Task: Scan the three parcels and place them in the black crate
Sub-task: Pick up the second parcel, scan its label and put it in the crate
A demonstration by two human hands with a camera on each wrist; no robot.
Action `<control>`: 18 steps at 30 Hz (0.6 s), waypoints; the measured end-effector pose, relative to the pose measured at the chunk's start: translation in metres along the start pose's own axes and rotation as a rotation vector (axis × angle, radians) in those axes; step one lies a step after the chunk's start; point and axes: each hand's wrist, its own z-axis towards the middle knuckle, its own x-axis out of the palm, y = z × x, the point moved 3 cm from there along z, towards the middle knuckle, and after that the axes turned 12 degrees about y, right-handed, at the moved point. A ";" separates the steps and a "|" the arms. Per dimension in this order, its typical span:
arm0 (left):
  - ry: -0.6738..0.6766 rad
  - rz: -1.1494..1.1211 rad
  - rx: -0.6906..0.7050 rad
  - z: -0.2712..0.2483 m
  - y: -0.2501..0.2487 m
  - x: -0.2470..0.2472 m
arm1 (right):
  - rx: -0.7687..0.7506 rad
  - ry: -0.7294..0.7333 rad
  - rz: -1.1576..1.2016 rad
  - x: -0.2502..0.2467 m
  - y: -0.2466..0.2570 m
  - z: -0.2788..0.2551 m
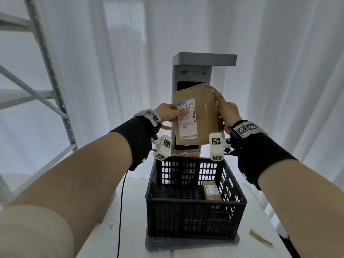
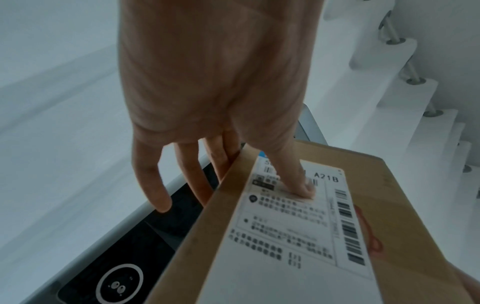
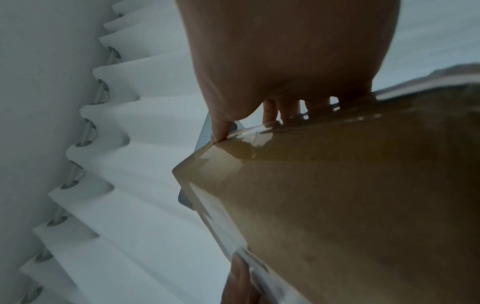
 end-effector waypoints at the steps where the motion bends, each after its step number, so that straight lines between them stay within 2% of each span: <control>1: -0.008 0.007 0.004 0.000 0.001 -0.002 | 0.001 0.000 -0.005 -0.001 -0.001 0.001; 6: -0.087 -0.022 0.057 0.000 0.001 -0.008 | 0.061 0.005 0.011 -0.003 -0.008 0.004; 9: -0.115 -0.086 0.068 0.000 0.001 -0.014 | 0.055 -0.009 -0.063 -0.006 -0.005 0.004; 14: -0.169 -0.124 0.084 0.000 -0.008 -0.020 | 0.116 0.075 0.118 -0.004 -0.002 -0.003; 18: -0.183 -0.145 0.098 0.000 -0.008 -0.022 | 0.109 0.058 0.126 -0.002 0.004 -0.008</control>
